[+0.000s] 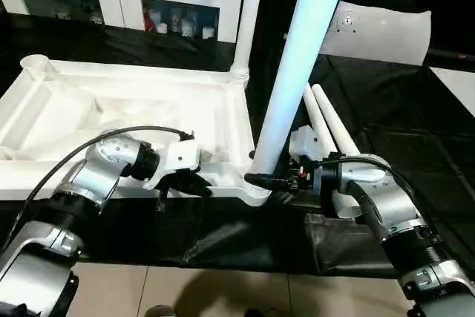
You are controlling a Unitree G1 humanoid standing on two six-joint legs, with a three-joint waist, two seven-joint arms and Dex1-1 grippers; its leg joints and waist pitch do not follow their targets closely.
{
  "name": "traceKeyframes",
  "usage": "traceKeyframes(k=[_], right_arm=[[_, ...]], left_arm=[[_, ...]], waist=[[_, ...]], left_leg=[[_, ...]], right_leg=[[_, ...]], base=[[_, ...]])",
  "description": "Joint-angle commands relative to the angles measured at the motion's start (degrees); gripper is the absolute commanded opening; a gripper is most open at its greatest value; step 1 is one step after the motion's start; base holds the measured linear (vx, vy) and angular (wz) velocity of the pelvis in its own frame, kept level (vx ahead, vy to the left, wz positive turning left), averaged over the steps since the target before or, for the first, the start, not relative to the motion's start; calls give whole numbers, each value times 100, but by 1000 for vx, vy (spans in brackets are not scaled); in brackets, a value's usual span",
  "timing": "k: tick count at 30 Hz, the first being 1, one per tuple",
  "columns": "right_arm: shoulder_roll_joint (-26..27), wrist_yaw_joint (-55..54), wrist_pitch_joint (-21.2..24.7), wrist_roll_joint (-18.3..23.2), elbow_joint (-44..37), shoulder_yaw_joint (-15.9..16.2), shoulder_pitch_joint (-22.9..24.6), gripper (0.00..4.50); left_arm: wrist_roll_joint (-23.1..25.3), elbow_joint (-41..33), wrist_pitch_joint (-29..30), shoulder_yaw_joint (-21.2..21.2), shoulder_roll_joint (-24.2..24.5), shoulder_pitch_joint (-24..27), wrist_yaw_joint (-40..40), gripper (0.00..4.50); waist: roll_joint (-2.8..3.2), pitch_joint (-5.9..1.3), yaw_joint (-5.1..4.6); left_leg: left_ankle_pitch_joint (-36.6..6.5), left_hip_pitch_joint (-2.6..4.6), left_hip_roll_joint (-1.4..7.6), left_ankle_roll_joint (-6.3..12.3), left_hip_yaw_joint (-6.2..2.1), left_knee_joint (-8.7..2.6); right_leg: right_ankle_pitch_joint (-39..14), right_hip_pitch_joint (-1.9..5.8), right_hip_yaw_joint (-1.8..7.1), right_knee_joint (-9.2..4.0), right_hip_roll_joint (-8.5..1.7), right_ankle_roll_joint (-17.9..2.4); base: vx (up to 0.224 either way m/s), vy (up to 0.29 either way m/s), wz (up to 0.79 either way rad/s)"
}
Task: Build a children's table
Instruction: Insert table leg to table base
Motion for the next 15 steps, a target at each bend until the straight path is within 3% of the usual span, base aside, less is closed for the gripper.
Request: traceKeyframes(k=[1, 9, 10, 13, 15], right_arm=[[25, 353, 242, -270, 401, 613, 314, 191], [127, 222, 269, -219, 411, 477, 345, 191], [164, 127, 304, -199, 420, 424, 347, 191], [424, -727, 377, -300, 637, 117, 237, 191], [601, -1269, 432, -386, 754, -20, 147, 191]], left_arm=[[95, -75, -252, -158, -114, -220, -101, 0], [87, 87, -266, -77, -88, -240, 51, 0], [51, 70, -195, -26, -85, -212, 105, 0], [-143, -41, 221, 391, -132, -62, 597, 0], [-247, -316, 588, 661, -168, 113, 1023, 0]], waist=[[101, -190, -47], [115, -182, -55], [138, -186, -54], [135, -165, -82], [129, -133, -125]], left_leg=[[-1804, 23, 119, 218, 37, -449], [-2038, 52, 130, 162, 25, -469], [-2057, 56, 131, 150, 20, -472], [-2193, 57, 126, 67, 13, -482], [-2360, 62, 106, 0, -16, -480]], right_leg=[[-2571, 240, 258, -444, -391, -756], [-2903, 223, 258, -486, -410, -701], [-2930, 218, 261, -486, -416, -699], [-3104, 198, 254, -498, -416, -673], [-3573, 176, 223, -539, -423, -537]], base=[[0, 0, 0], [0, 0, 0], [0, 0, 0], [0, 0, 0], [0, 0, 0]])
